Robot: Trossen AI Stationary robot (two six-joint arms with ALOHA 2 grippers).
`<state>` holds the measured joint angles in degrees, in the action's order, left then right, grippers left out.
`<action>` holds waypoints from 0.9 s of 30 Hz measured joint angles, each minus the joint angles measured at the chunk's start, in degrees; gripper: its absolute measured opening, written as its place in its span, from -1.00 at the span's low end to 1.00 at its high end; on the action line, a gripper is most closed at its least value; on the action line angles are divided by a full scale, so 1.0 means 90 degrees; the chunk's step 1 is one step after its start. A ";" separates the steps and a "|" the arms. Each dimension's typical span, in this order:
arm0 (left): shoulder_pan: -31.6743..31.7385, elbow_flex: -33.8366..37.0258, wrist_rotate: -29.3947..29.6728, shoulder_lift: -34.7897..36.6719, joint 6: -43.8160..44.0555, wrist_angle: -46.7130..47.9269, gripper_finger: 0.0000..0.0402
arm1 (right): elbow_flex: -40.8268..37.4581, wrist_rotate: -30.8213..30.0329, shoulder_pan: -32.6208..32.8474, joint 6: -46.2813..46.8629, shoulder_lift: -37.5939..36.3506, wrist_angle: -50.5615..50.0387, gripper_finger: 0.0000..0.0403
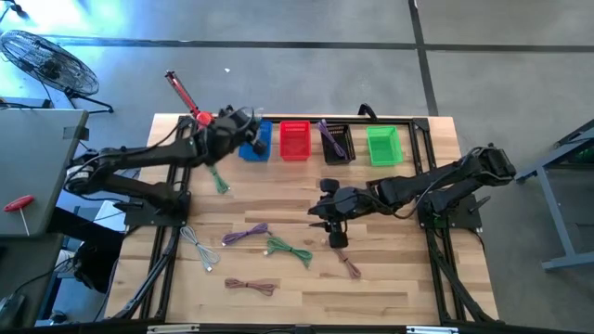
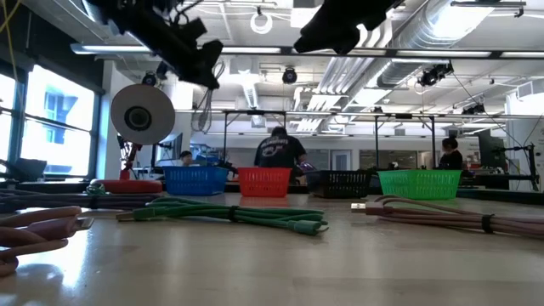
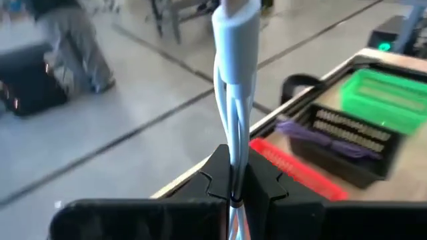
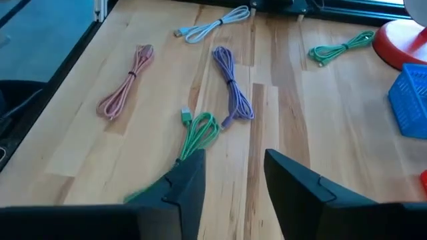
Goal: Pick & Place USB Port
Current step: Put the right blue charger cable into the blue bin
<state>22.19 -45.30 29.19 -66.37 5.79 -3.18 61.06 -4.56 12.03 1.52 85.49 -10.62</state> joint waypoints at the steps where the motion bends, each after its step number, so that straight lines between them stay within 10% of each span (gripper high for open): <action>1: 0.0187 0.0002 -0.0110 -0.0067 0.0089 0.0002 -0.95 | 0.0000 0.0000 0.0000 0.0000 0.0000 -0.0016 -0.29; 27: 0.0658 0.0010 -0.0125 -0.1455 0.0339 -0.0156 -0.95 | -0.0005 0.0002 0.0000 0.0168 0.0005 -0.0377 -0.30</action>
<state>28.12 -45.21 28.06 -79.46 8.84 -4.59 61.01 -4.54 12.03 3.03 85.54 -14.02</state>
